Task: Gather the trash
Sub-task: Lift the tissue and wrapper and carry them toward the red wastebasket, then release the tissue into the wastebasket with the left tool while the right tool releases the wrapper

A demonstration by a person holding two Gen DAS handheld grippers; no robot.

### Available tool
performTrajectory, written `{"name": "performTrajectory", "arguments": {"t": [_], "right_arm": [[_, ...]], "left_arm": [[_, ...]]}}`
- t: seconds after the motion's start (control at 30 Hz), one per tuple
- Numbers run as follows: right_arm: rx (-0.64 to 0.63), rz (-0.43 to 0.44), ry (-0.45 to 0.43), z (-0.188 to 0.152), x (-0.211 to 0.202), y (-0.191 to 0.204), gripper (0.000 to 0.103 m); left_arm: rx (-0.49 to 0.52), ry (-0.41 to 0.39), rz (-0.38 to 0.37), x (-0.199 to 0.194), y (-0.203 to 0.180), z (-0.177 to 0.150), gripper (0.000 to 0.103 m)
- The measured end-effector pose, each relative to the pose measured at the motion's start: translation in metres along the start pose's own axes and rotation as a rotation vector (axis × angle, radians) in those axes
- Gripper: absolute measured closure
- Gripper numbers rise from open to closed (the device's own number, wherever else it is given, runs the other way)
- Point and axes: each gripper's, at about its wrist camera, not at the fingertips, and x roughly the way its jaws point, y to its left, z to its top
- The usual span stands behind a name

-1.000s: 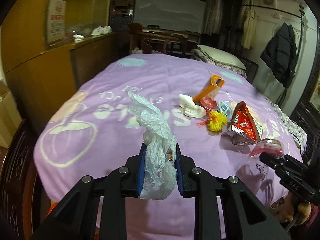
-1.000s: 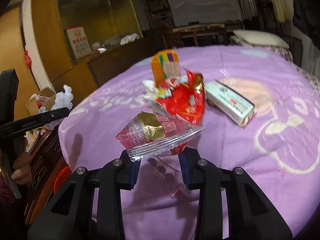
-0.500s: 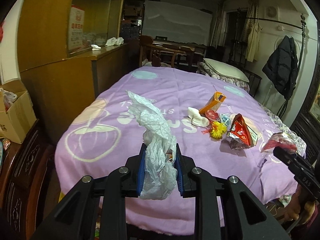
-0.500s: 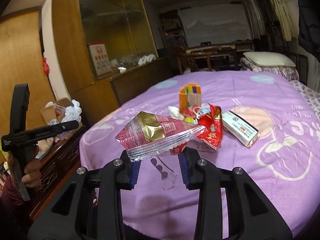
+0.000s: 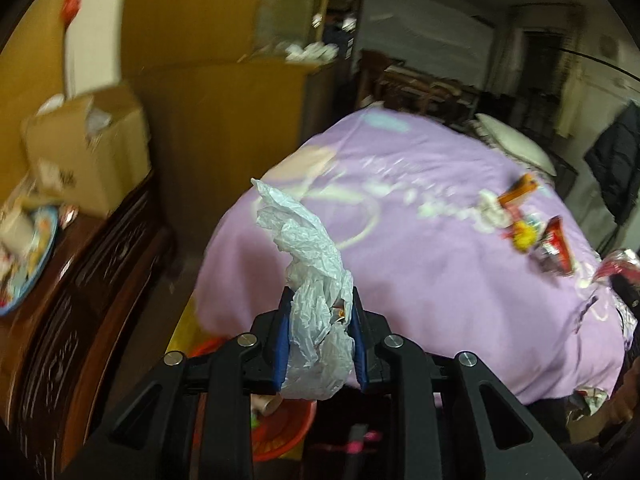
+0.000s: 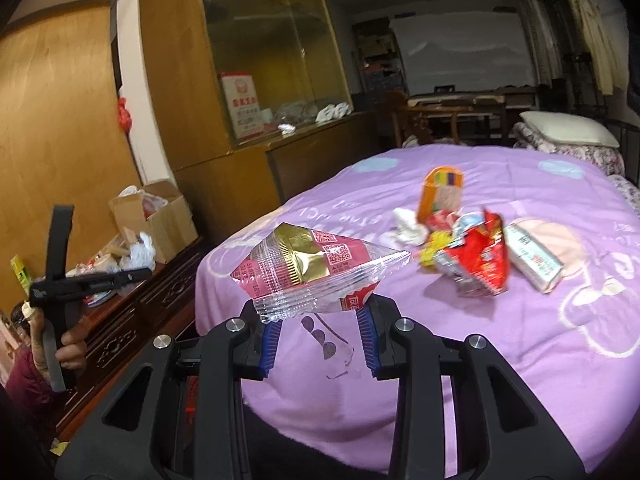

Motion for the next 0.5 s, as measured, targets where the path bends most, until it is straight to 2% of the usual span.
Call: {"name": "performTrajectory", "arguments": {"t": [0.03, 0.07, 0.1, 0.13, 0.2, 0.27, 0.4, 0.5], "right_arm": [[0.004, 0.016, 0.022, -0.001, 0.008, 0.005, 0.068], [0.003, 0.022, 0.035, -0.001, 0.013, 0.009, 0.068], [-0.004, 0.032, 0.057, -0.002, 0.021, 0.015, 0.068], [-0.011, 0.037, 0.069, -0.003, 0.026, 0.019, 0.068], [-0.033, 0.048, 0.096, -0.005, 0.038, 0.032, 0.068], [-0.061, 0.068, 0.13, -0.007, 0.053, 0.047, 0.068], [-0.121, 0.115, 0.194, -0.009, 0.082, 0.079, 0.068], [-0.166, 0.156, 0.249, -0.013, 0.104, 0.104, 0.068]], "left_arm": [[-0.018, 0.019, 0.009, 0.005, 0.011, -0.006, 0.076], [-0.033, 0.035, 0.015, 0.01, 0.021, -0.011, 0.068], [-0.045, 0.052, 0.019, 0.015, 0.029, -0.015, 0.055], [-0.063, 0.068, 0.025, 0.02, 0.038, -0.021, 0.05], [-0.084, 0.085, 0.03, 0.026, 0.051, -0.027, 0.031], [-0.117, 0.091, 0.04, 0.029, 0.065, -0.03, 0.019], [-0.172, 0.073, 0.074, 0.028, 0.091, -0.032, 0.007], [-0.221, 0.053, 0.125, 0.026, 0.115, -0.035, 0.006]]}}
